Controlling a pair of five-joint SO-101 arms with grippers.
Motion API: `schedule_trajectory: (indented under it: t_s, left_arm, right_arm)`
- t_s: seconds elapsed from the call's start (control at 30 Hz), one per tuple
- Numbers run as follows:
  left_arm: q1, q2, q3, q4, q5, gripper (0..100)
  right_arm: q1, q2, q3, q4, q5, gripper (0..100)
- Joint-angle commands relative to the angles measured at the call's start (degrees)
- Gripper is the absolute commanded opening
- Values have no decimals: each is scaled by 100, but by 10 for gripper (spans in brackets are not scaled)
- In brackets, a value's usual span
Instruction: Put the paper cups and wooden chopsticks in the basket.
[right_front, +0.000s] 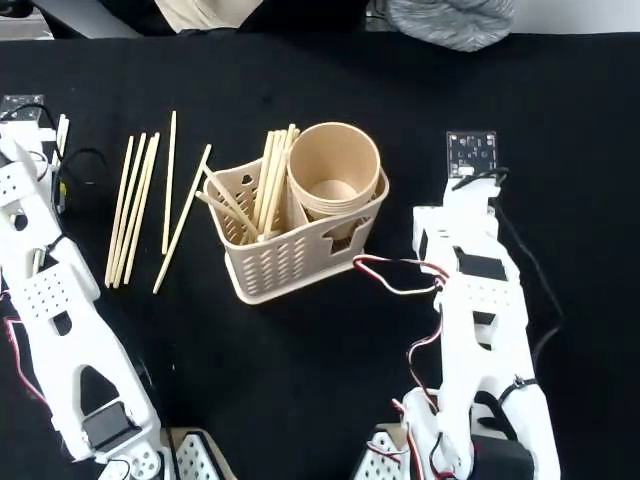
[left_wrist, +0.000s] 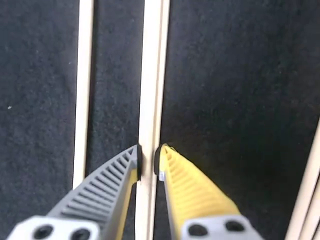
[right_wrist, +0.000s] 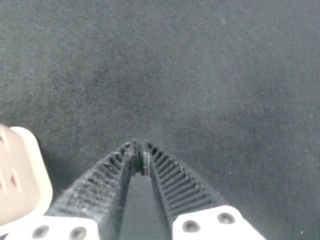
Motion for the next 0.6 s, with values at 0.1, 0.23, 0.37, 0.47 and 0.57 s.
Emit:
schedule_trajectory:
  t_s: [0.1,0.23,0.37,0.47,0.57]
  left_arm:
    - [-57,-475,75,202,730,29]
    - [-57,-756,75,202,1143,29]
    - [-57,-958,75,202,1433,28]
    - [-48,-1055,84,211,1547,28]
    - [-40,-1143,84,211,1609,28]
  right_arm:
    - [-62,4,-31,-211,53,12]
    - [-62,13,-31,-220,53,12]
    - [-62,13,-31,-220,53,12]
    - [-62,13,-31,-220,53,12]
    - [-62,13,-31,-220,53,12]
